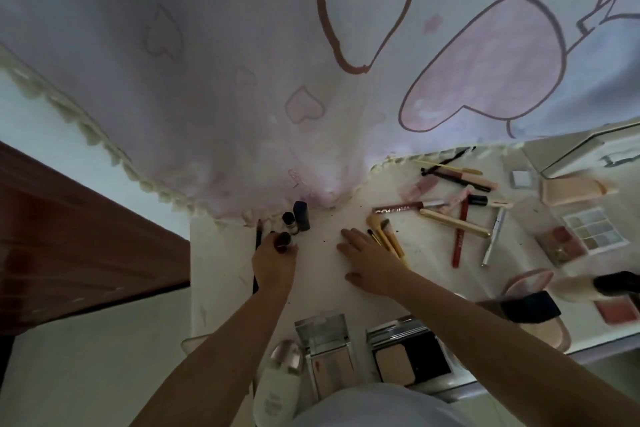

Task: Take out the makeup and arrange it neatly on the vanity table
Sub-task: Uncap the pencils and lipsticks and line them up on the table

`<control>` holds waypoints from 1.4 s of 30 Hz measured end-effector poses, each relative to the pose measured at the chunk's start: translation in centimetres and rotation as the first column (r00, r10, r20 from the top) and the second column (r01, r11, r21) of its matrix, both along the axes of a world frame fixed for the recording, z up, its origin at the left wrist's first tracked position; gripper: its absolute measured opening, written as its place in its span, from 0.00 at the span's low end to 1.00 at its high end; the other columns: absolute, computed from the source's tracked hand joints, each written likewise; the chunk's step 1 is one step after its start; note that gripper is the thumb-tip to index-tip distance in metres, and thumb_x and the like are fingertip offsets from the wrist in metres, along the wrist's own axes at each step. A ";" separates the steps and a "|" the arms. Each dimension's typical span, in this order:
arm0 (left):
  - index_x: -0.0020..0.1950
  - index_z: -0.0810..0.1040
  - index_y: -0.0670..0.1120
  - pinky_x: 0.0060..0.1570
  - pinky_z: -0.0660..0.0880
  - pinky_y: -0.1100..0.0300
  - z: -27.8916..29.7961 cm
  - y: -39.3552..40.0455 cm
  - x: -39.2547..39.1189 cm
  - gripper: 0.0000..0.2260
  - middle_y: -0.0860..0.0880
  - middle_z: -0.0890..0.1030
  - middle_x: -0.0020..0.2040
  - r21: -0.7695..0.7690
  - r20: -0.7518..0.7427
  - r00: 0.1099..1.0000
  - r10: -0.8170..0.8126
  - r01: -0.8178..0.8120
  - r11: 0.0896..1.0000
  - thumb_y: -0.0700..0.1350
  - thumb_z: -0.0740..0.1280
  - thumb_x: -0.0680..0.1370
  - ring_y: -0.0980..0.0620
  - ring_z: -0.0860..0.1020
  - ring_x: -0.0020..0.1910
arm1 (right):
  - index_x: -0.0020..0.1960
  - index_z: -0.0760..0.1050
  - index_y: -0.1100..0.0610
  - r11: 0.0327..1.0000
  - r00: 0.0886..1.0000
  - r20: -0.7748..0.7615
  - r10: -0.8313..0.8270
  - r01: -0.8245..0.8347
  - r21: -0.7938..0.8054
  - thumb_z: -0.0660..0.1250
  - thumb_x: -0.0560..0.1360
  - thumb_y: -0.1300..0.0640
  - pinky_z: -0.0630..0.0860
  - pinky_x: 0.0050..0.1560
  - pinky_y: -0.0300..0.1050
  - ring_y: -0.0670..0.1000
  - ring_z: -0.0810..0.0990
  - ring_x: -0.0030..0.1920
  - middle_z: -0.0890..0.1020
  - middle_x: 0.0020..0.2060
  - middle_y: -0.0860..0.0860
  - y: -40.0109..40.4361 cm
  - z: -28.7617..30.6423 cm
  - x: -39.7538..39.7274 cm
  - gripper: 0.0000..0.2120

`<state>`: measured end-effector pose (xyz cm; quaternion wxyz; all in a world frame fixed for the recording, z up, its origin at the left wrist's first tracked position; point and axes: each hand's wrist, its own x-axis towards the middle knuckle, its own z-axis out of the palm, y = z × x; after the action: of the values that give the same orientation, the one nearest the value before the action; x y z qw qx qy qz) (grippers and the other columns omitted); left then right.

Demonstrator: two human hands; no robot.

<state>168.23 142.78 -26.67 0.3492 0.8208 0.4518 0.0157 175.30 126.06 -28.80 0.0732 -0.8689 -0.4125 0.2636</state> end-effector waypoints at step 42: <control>0.74 0.34 0.42 0.69 0.33 0.57 -3.8 -4.3 3.1 0.36 0.44 0.33 0.75 0.025 -0.404 0.320 -0.857 0.940 0.339 0.60 0.50 0.79 0.48 0.34 0.74 | 0.49 0.71 0.57 0.856 0.896 0.002 -0.443 0.422 0.299 0.65 0.69 0.63 0.70 0.42 0.44 0.51 0.75 0.42 0.75 0.39 0.51 -5.9 9.2 11.4 0.10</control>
<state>171.30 138.52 -30.45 0.1100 0.9590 -0.0431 -0.2578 186.68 120.20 -19.55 0.2427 -0.9278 -0.2431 0.1458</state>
